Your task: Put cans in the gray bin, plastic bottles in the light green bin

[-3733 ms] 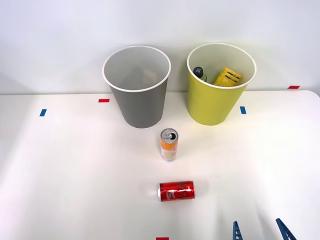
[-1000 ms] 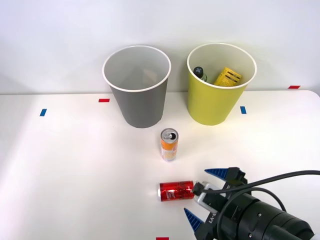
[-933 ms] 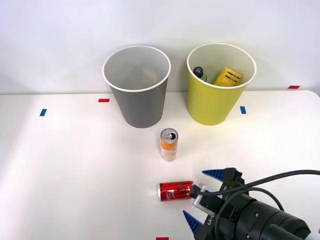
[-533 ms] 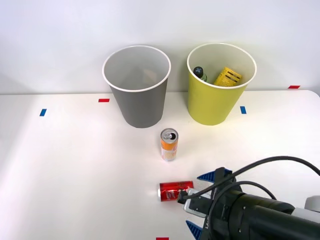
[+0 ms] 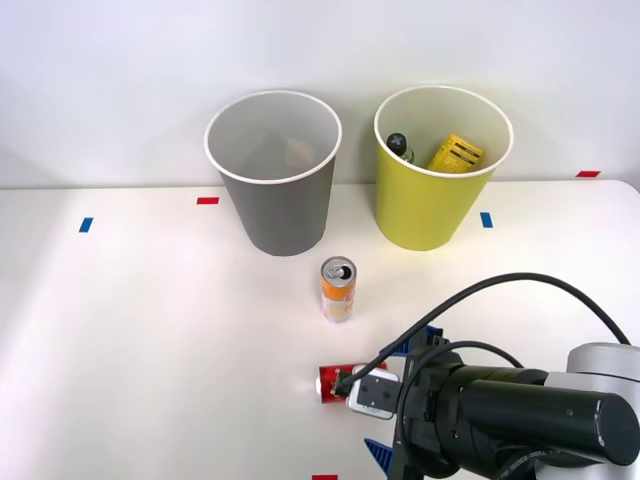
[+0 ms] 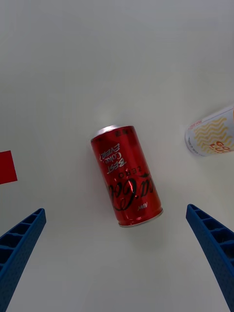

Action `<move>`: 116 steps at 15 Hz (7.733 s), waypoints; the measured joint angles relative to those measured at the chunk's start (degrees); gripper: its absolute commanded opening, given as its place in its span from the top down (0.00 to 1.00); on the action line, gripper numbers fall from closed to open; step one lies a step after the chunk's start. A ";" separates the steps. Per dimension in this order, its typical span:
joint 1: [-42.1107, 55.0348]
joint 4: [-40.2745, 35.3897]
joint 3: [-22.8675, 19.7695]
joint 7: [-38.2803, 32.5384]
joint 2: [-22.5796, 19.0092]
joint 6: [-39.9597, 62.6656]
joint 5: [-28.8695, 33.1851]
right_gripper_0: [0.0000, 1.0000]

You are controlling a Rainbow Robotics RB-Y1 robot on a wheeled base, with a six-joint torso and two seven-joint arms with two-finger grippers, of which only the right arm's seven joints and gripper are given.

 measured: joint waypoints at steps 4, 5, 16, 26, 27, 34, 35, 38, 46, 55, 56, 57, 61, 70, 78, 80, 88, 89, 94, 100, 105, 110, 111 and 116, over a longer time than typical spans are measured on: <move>-2.24 0.10 2.83 0.23 -0.99 0.00 0.02 0.00; -2.69 0.21 3.26 0.59 -0.96 0.00 0.02 0.00; -10.60 12.15 5.97 5.83 5.33 -0.19 -5.22 0.00; -12.56 23.40 7.06 12.25 12.93 -1.25 -2.97 0.00; -12.65 24.84 7.06 12.81 13.84 -1.63 -2.79 0.00; -12.73 26.49 7.04 16.08 16.16 -2.38 -2.24 0.00; -12.71 26.50 7.05 16.41 16.29 -2.41 -1.94 0.00; -12.69 26.49 7.12 17.01 16.39 -2.42 -0.68 0.00; -12.68 30.57 7.50 17.61 17.83 -3.47 1.08 1.00; -12.37 28.42 7.43 16.10 15.94 -5.84 1.55 1.00; -11.98 27.54 7.40 15.22 15.58 -6.48 1.55 1.00; -11.46 26.91 7.34 13.49 15.36 -7.36 1.53 1.00; -8.91 25.78 5.48 7.04 15.31 -14.28 0.75 1.00; -4.08 25.28 -3.22 2.17 14.50 -40.27 -6.60 1.00; -3.64 23.54 -11.59 0.57 15.24 -50.89 -17.79 1.00; -4.56 24.08 -13.22 -0.10 17.40 -50.92 -17.89 1.00; -11.30 30.07 -18.69 -2.84 24.77 -51.41 -18.99 1.00; -12.86 32.11 -19.05 -3.18 25.69 -52.20 -19.18 1.00; -20.70 43.29 -22.22 -4.32 29.71 -55.12 -19.64 1.00; -28.53 57.28 -23.05 -3.55 33.99 -59.93 -18.62 1.00; -31.27 62.32 -23.02 -2.68 35.61 -59.98 -17.52 1.00; -31.35 62.64 -22.62 -2.92 35.14 -59.98 -17.49 0.01; -31.33 62.65 -22.46 -2.97 34.91 -59.98 -17.73 0.00; -31.20 61.79 -22.27 -2.28 34.16 -59.99 -18.11 0.00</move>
